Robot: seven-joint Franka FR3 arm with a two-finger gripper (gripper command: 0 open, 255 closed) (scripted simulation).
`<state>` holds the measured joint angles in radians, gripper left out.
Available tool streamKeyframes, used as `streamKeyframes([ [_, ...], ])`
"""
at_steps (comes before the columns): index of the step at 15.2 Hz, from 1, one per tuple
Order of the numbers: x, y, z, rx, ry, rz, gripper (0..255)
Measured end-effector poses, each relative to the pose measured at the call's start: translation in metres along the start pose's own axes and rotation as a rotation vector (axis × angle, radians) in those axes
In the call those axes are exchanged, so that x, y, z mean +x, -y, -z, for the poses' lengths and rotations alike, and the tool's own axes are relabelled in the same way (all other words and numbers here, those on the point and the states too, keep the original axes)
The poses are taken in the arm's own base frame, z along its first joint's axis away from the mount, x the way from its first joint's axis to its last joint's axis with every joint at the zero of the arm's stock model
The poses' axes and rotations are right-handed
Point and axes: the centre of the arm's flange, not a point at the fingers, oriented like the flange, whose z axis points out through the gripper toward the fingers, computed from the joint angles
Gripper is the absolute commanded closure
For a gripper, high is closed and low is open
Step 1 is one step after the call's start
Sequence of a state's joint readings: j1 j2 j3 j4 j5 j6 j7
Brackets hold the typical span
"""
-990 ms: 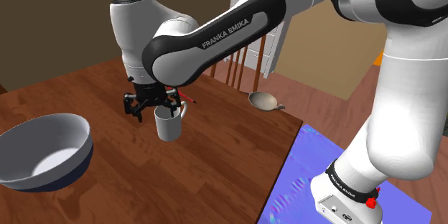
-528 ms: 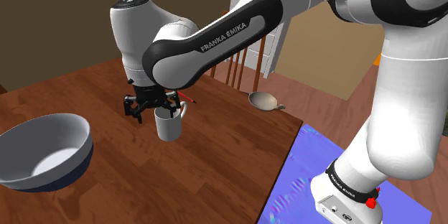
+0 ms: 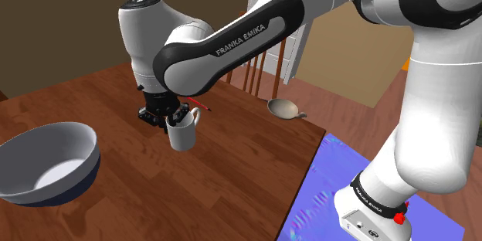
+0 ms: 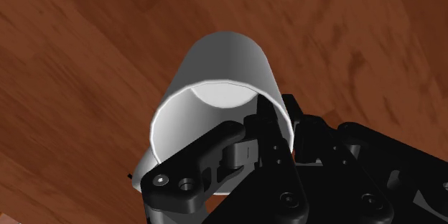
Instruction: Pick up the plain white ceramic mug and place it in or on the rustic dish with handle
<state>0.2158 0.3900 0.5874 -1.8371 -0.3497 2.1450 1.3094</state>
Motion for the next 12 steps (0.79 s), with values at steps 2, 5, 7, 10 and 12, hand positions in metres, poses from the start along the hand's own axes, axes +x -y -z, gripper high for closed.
streamKeyframes([
  [2,0.000,0.000,0.000,0.000,0.000,0.000,255],
  [5,0.000,0.000,0.006,0.000,0.000,0.000,255],
  [7,0.002,0.000,0.015,0.000,0.000,0.000,255],
  [10,0.002,0.000,0.031,0.000,0.000,0.000,255],
  [12,0.003,0.000,0.042,0.000,0.000,0.000,255],
])
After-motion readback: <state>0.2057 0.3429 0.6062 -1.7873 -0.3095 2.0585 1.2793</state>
